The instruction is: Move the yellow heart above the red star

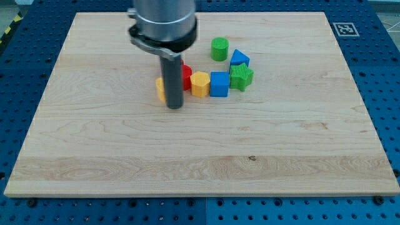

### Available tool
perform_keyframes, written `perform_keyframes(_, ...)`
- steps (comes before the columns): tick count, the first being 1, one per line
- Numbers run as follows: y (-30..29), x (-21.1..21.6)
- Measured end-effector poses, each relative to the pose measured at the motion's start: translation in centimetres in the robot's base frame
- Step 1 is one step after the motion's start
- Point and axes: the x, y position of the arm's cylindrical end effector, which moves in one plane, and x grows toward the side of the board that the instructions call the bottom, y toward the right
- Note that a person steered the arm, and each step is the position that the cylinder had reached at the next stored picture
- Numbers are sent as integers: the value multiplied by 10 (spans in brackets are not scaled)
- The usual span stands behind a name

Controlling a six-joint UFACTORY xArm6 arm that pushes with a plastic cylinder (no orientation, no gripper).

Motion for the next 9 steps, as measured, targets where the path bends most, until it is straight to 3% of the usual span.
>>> perform_keyframes(2,-76,-38)
perform_keyframes(3,-85,-31)
perform_keyframes(5,-8,27)
perform_keyframes(6,16,21)
perform_keyframes(9,-1,-35)
